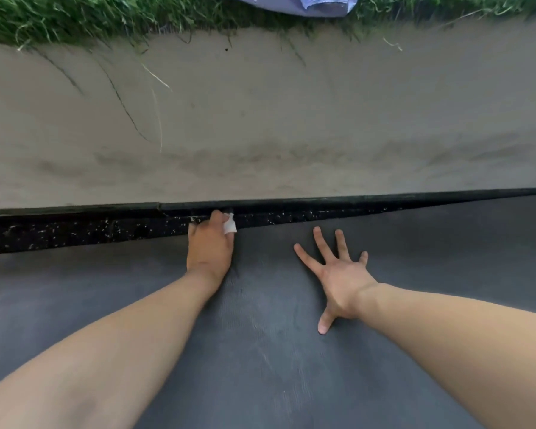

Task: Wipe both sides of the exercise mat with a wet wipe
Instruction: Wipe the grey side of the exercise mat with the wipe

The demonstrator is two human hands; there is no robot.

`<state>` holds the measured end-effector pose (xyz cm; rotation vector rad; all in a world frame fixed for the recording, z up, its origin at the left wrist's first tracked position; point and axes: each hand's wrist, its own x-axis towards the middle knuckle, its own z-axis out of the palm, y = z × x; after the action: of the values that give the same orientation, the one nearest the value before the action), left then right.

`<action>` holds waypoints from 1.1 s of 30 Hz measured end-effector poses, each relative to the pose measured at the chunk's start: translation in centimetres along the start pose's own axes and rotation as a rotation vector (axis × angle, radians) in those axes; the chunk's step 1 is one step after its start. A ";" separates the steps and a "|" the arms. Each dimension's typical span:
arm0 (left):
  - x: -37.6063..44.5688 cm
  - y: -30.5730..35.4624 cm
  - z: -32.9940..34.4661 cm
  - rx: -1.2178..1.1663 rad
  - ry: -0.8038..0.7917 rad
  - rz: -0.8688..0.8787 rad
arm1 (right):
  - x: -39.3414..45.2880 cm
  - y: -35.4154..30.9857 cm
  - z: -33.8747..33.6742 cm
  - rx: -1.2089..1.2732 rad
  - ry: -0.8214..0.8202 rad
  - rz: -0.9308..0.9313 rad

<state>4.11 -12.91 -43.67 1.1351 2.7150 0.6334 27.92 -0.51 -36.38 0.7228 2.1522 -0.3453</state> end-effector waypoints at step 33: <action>-8.7 0.9 -2.8 0.246 -0.233 0.443 | -6.3 -4.1 7.7 0.157 0.068 0.127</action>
<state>10.08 -19.42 -41.09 1.7716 2.4022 0.1910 33.34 -9.79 -36.32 0.9678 2.1471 -0.4313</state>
